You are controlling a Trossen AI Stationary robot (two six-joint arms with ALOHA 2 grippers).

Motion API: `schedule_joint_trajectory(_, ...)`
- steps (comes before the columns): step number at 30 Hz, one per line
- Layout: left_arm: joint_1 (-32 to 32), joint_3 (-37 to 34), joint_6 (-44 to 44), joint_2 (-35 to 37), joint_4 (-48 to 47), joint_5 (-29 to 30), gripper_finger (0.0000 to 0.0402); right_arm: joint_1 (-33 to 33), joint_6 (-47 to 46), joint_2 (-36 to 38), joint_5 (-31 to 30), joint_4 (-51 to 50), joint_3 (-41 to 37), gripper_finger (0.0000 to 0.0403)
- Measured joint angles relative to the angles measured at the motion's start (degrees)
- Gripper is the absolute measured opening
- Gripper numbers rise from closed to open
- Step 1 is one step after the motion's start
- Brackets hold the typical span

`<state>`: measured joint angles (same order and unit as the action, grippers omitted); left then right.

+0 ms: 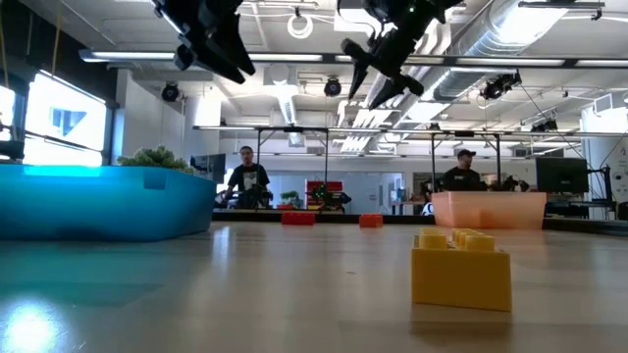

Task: Sort & place blocks by color
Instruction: Put the orange game piece into the blue bin

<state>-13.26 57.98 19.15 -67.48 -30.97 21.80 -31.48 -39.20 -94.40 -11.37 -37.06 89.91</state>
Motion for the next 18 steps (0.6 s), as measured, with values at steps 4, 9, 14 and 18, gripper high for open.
schedule_joint_trajectory(4,-3.84,0.00,-5.19,-0.02,2.01,-3.52,0.0168,-0.28,-3.18,-2.45,0.44,-0.38,0.00,0.0227)
schedule_joint_trajectory(9,-7.74,0.00,-9.57,-0.02,2.13,-4.66,0.0168,-0.40,-6.61,-5.93,1.33,-0.42,0.00,0.0227)
schedule_joint_trajectory(14,-10.70,0.00,-11.88,-0.02,2.22,-4.68,0.0168,-0.40,-9.20,-10.16,3.43,-0.68,0.00,0.0227)
schedule_joint_trajectory(18,-12.48,0.00,-11.90,-0.02,2.24,-4.70,0.0168,-0.38,-11.32,-13.27,3.46,-2.54,0.00,0.0227)
